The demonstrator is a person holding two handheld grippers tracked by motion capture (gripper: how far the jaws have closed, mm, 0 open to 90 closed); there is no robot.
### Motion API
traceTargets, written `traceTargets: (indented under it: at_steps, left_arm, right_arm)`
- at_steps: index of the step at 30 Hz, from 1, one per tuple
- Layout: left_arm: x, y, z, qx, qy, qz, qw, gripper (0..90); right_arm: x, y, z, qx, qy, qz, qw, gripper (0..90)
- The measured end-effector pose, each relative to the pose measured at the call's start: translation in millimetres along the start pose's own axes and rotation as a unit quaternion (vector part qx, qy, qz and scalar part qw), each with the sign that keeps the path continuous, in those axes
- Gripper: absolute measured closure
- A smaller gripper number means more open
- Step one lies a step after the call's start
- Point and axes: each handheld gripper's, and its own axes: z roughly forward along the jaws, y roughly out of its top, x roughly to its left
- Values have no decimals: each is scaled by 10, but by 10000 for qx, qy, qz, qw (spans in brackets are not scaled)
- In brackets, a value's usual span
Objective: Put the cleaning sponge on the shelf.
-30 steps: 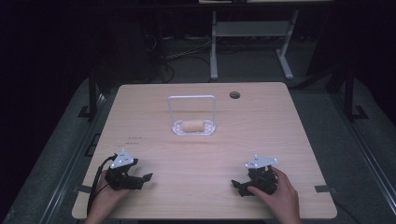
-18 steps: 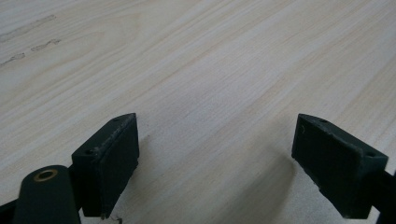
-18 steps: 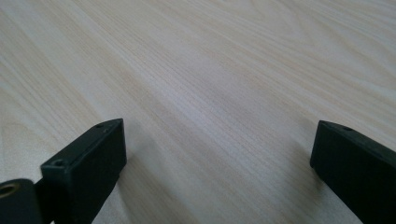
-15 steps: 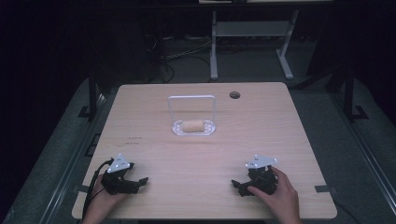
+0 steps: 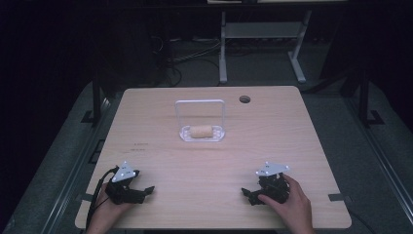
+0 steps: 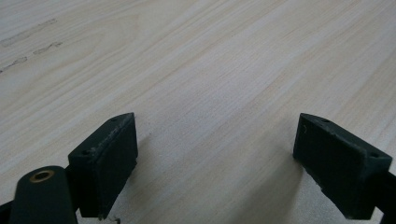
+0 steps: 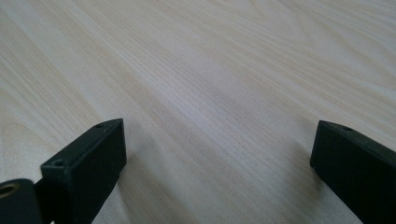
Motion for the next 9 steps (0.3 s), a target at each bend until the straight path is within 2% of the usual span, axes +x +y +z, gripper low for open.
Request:
traceTargets:
  at_steps: [9]
  left_arm:
    - [0,0,0,1,-1,-1,10000,133]
  right_arm:
    - [-2,0,1,-8,-7,-9,10000,32]
